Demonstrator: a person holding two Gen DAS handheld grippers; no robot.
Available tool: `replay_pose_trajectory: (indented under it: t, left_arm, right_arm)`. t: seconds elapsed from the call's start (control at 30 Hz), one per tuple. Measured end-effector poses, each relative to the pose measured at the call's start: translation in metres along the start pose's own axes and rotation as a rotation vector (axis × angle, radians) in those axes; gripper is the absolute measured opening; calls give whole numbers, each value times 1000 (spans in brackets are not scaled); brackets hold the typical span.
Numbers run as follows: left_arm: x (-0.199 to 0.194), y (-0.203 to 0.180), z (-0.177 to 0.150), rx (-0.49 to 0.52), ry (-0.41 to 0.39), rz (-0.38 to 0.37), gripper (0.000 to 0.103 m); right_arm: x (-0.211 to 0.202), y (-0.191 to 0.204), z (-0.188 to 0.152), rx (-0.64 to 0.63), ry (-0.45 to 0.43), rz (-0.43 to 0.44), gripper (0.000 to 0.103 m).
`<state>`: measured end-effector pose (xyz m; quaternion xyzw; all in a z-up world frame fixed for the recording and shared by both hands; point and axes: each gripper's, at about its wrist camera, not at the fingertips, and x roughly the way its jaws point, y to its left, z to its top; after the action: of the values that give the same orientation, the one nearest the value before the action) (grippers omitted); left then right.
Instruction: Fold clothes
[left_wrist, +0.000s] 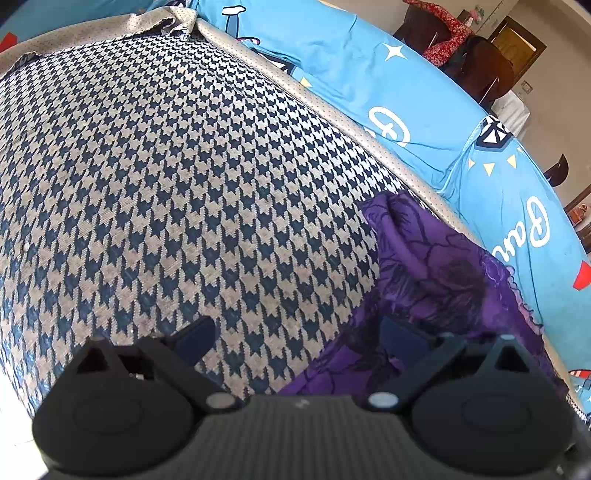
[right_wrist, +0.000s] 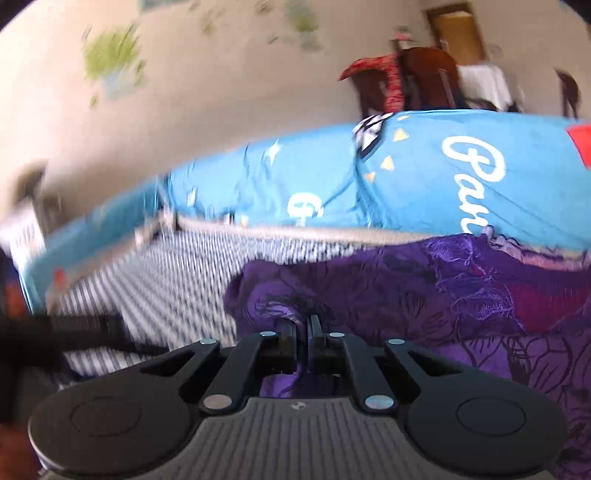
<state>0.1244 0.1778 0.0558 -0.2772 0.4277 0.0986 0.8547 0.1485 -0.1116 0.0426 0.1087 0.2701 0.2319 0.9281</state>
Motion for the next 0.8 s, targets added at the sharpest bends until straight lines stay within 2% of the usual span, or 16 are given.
replay_pose_trajectory:
  t: [0.27,0.3,0.4,0.47,0.6,0.67,0.8]
  left_arm:
    - [6,-13,-9,47,18,6,100]
    - [7,-15,-10,51,19,8,100]
    - [9,-20,-11,59,25,8,100]
    - [10,-23,-13,64,30,5,100]
    - [12,-30,-17,87,32,7,100]
    - [13,-33,-19,100,33,12,100]
    - [16,-36,-21,118,34,25,100]
  right_arm:
    - [-47,-98,41,649,-210,69,8]
    - [-51,-108,41,684,-210,27,8]
    - [-59,-121,39,684,-170,-165,12]
    - [-60,-123,34,687,-143,-225,14]
    - [-67,-118,37,588,-154,-287,17]
    - [-71,-114,39,546,-169,-289,21]
    - [-71,-104,41,467,-170,-291,21]
